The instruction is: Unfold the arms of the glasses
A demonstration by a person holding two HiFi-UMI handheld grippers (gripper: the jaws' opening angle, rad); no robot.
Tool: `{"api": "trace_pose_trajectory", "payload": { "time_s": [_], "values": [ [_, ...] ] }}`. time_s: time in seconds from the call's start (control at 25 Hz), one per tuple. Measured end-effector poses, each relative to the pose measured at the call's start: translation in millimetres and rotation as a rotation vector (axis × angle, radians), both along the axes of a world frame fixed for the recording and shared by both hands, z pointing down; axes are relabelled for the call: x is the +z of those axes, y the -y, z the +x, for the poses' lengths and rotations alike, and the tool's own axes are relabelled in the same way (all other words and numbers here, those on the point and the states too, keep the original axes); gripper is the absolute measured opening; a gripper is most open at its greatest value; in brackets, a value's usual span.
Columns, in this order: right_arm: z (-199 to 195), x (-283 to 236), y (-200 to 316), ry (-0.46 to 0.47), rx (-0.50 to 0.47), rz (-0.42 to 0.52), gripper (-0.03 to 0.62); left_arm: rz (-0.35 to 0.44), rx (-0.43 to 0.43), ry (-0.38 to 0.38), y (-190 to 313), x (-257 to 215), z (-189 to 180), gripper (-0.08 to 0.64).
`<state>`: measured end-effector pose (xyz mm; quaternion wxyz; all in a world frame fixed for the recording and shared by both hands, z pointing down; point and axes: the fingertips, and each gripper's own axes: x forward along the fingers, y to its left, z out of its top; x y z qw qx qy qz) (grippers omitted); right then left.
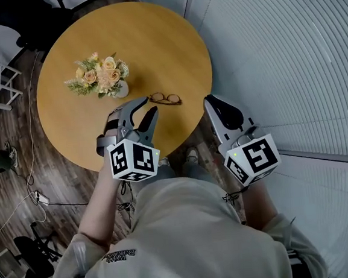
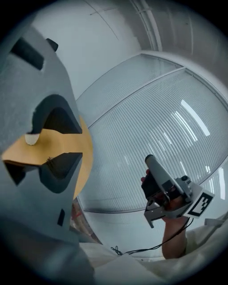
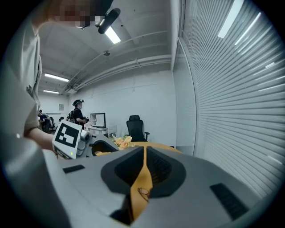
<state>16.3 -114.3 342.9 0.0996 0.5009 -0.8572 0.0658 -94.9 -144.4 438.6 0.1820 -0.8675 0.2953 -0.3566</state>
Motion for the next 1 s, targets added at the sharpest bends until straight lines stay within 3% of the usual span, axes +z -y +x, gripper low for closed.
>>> {"api": "trace_pose_trajectory", "payload": {
  "time_s": [0.12, 0.32, 0.52, 0.72, 1.0],
  "values": [
    [7.6, 9.5, 11.0, 0.005, -0.022, -0.017, 0.04, 0.057, -0.004, 0.061, 13.2, 17.9, 8.4, 0.135],
    [23.5, 24.8, 23.3, 0.031, -0.044, -0.061, 0.04, 0.082, 0.017, 0.197, 28.8, 56.7, 26.7, 0.135],
    [32.2, 32.7, 51.4, 0.048, -0.067, -0.085, 0.04, 0.024, 0.014, 0.26, 54.6, 99.4, 39.9, 0.135],
    [50.3, 80.7, 61.4, 0.076, -0.08, -0.108, 0.04, -0.015, 0.034, 0.325, 68.0, 177.1, 54.7, 0.135],
    [50.4, 67.7, 60.1, 0.064, -0.085, -0.132, 0.04, -0.077, 0.079, 0.4, 58.9, 202.5, 57.3, 0.135]
  ]
}}
